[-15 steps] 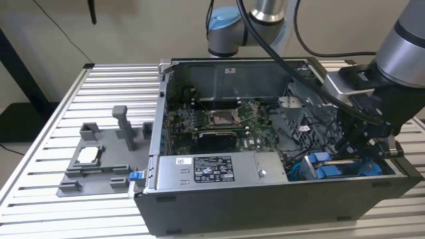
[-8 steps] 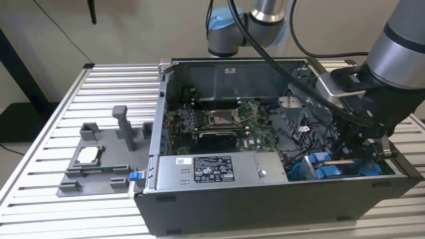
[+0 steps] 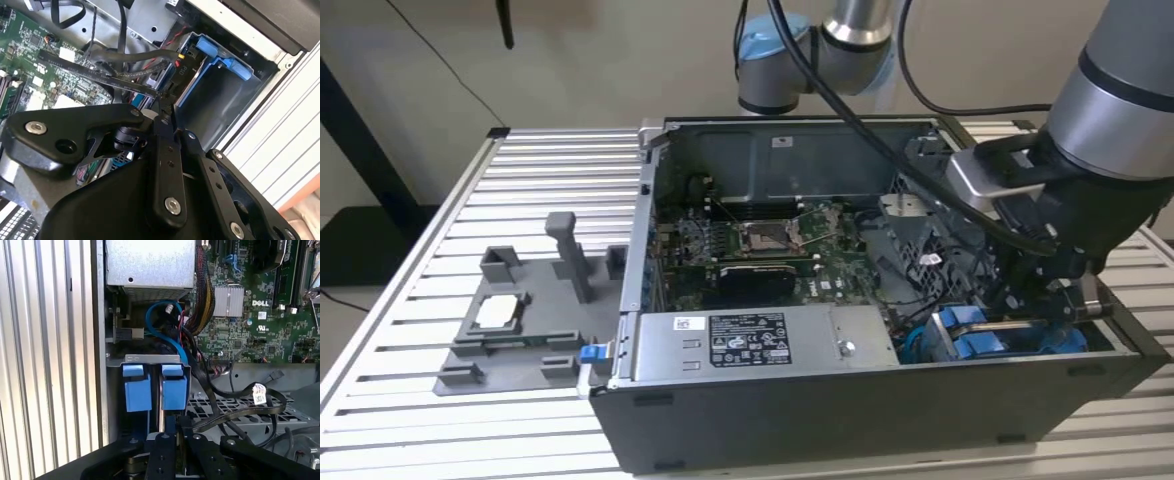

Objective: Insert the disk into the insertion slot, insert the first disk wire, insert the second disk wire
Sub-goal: 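Insert the second disk wire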

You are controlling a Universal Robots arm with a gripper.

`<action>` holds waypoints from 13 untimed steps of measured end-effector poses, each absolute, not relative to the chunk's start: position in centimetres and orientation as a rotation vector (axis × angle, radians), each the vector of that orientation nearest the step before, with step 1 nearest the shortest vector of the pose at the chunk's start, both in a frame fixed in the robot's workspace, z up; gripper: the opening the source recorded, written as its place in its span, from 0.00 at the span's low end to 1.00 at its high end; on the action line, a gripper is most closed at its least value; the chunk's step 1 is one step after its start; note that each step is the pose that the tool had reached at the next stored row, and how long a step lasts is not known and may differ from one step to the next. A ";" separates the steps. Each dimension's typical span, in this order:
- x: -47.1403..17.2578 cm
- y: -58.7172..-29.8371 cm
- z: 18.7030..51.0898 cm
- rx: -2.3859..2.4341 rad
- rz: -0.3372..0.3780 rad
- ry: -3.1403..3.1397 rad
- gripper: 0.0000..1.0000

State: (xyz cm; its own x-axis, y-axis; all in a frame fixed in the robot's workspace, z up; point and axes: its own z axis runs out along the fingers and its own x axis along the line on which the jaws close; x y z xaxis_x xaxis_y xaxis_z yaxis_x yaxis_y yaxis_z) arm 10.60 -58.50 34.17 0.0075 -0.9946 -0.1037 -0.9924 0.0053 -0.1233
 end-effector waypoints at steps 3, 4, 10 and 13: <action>10.4 -58.4 34.2 -2.095 -0.040 2.100 0.16; 10.4 -58.4 34.2 -2.091 -0.046 2.099 0.16; 10.3 -58.2 34.0 -2.064 -0.082 2.090 0.16; 10.1 -58.2 33.9 -2.054 -0.096 2.087 0.16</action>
State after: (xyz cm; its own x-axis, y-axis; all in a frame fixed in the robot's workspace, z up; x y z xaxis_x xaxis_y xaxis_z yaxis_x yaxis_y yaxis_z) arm 10.12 -58.16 33.91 -0.0057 -0.9945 -0.1042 -0.9808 0.0259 -0.1933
